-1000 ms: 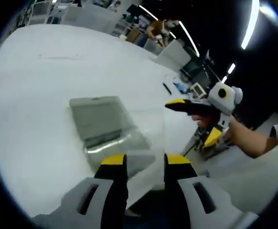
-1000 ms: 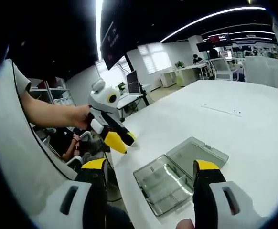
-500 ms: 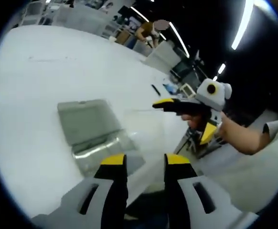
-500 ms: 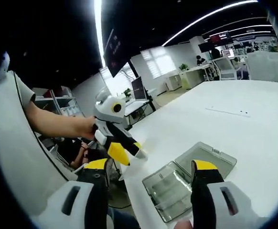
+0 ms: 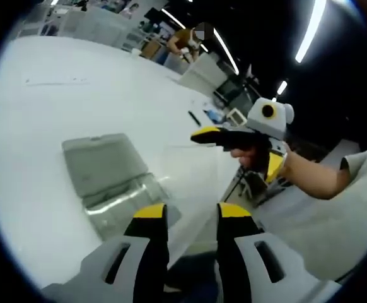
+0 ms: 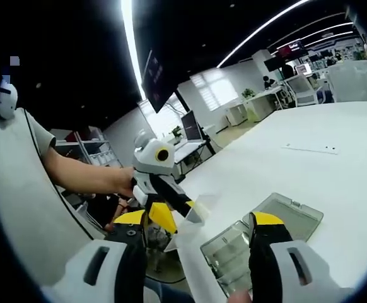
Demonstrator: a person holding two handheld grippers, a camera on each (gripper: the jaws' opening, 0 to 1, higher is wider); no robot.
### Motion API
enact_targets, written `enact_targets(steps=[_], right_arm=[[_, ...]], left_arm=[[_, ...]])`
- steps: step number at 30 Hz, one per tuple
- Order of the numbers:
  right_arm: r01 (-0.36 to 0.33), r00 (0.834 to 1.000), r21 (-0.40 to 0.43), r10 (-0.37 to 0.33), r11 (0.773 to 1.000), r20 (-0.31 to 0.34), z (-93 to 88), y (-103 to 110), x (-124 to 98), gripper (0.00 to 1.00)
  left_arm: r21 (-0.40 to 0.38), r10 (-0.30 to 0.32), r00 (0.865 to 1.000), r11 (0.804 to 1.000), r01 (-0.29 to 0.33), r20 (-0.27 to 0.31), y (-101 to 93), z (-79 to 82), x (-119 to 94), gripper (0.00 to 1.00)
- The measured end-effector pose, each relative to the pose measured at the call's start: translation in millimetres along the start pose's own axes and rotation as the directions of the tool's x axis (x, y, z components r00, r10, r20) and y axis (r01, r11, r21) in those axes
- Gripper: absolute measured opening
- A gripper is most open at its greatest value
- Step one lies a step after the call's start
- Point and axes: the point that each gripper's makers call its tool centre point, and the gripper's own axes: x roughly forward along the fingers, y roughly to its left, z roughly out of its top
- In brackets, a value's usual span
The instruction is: Insert the divider into the dual guide fixture by aligning both edges with the guide slots and pushing it downward to the bottom, including one-sided entry, uneven engagement, binding, and posture correction.
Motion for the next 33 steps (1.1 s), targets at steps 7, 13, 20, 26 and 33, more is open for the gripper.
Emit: enact_targets(steps=[7,13,20,26,33], right_arm=[[-0.026,0.999,0.013,0.026,1.0,0.024,6.3,5,-1,0.62],[-0.045,0.998,0.02,0.044,0.999,0.039,10.0,8,-2,0.61],[-0.062,0.997,0.027,0.061,0.998,0.052,12.9,11,-2,0.61],[-0.079,0.995,0.044,0.076,0.996,0.069,15.3,13,-3,0.61],[-0.098,0.993,0.066,0.094,0.993,0.073,14.2,16,-5,0.6]], left_arm=[[0.016,-0.039,0.999,0.999,0.039,0.004,-7.7,4.4,3,0.25],[0.035,-0.076,0.997,0.997,0.075,0.007,-16.4,7.0,7,0.25],[0.049,-0.116,0.993,0.992,0.115,0.006,-24.2,10.4,10,0.25],[0.063,-0.165,0.986,0.984,0.164,0.003,-36.0,12.1,14,0.25],[0.07,-0.2,0.98,0.977,0.2,0.003,-43.5,14.2,16,0.25]])
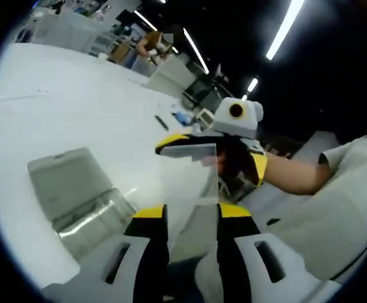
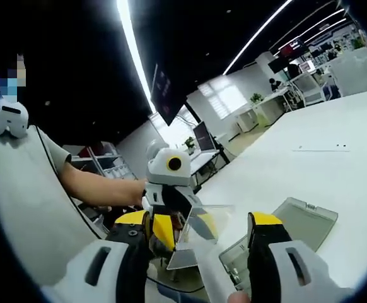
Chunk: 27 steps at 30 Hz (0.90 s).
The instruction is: Insert the divider into the dual guide fixture by aligning both edges with the guide slots and pushing it downward to the bottom, including one-sided entry, uneven engagement, binding, and posture correction.
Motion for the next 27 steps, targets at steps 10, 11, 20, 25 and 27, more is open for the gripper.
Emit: enact_targets(steps=[10,11,20,25,27], right_arm=[[-0.029,0.999,0.041,0.028,0.999,0.027,1.9,2,-2,0.56],[-0.033,0.999,0.043,0.032,0.999,0.031,2.4,3,-2,0.56],[-0.058,0.998,0.047,0.056,0.997,0.033,1.6,8,0,0.5],[-0.067,0.997,0.054,0.065,0.996,0.035,0.1,8,-1,0.47],[-0.072,0.997,0.063,0.069,0.995,0.041,0.5,8,-1,0.45]], left_arm=[[0.004,-0.054,0.999,0.999,0.054,0.005,-11.6,3.1,4,0.25],[0.006,-0.061,0.998,0.998,0.061,0.007,-13.5,3.6,5,0.25],[0.013,-0.085,0.996,0.996,0.085,0.014,-16.6,7.1,9,0.25],[0.015,-0.092,0.996,0.996,0.092,0.016,-18.1,7.8,10,0.25],[0.014,-0.094,0.995,0.995,0.094,0.017,-18.4,8.1,10,0.25]])
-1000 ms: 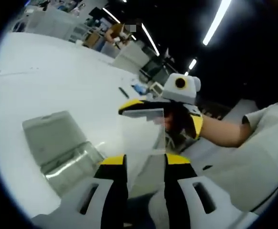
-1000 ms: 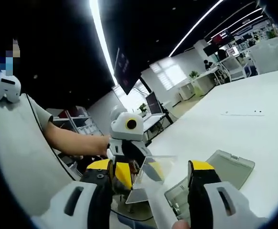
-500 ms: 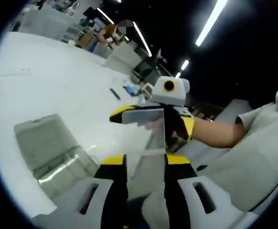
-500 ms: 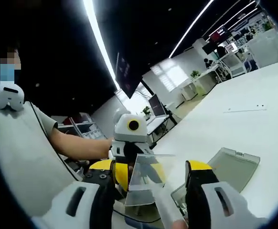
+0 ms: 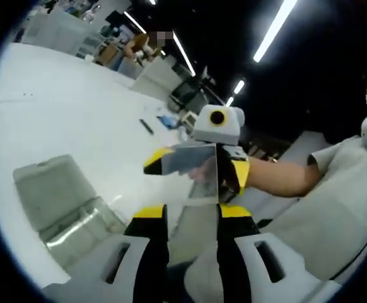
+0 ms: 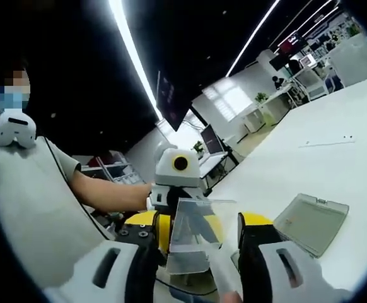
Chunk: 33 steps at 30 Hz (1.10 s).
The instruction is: Insert the divider into the dual guide fixture by aligning both edges with the guide slots and pushing it downward to the bottom, including one-sided entry, uneven engagement, binding, and posture correction.
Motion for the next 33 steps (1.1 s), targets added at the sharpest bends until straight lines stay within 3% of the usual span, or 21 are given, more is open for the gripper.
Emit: enact_targets(steps=[17,33], right_arm=[[-0.011,0.999,0.037,0.01,0.999,0.039,4.5,-0.2,-6.1,0.33],[-0.022,0.998,0.073,0.017,0.997,0.067,6.8,0.3,-10.0,0.34]], left_arm=[[-0.001,-0.019,1.0,1.0,0.019,0.009,-4.0,1.0,2.4,0.25],[-0.025,-0.043,0.999,0.999,0.043,0.027,-7.1,-1.2,5.5,0.25]])
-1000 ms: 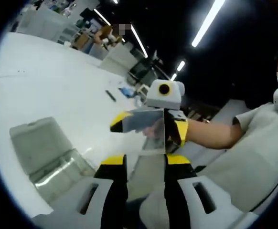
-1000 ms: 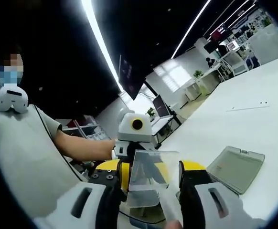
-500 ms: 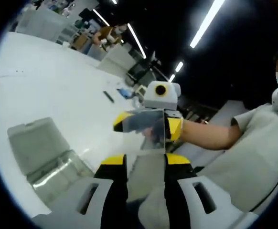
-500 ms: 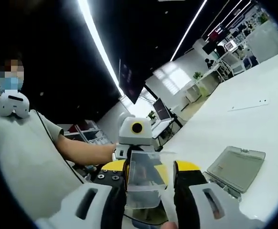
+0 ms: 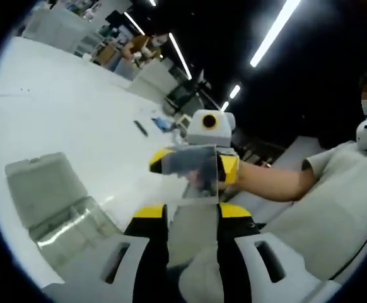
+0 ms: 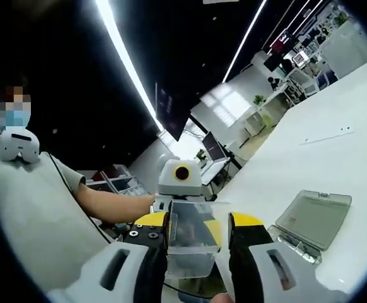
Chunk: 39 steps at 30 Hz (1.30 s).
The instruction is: Insert the divider into the dual guide fixture by aligning both edges with the guide slots and pushing it downward to the bottom, including one-sided entry, uneven engagement, binding, and posture correction.
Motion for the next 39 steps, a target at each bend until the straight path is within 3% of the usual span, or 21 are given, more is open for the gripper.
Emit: enact_targets(steps=[18,24,39], right_arm=[[-0.002,1.0,0.068,0.001,0.998,0.025,1.3,-0.4,-1.5,0.31],[-0.029,0.999,0.089,0.027,0.996,0.027,0.9,3.2,-1.2,0.33],[-0.058,0.998,0.12,0.054,0.991,0.037,2.7,8.2,1.7,0.32]], left_arm=[[-0.037,-0.019,0.999,0.999,0.02,0.027,-1.3,0.0,1.3,0.25],[-0.075,-0.053,0.998,0.996,0.056,0.042,-4.3,-1.1,-1.0,0.25],[-0.089,-0.076,0.996,0.993,0.08,0.053,-8.7,1.3,-4.2,0.25]])
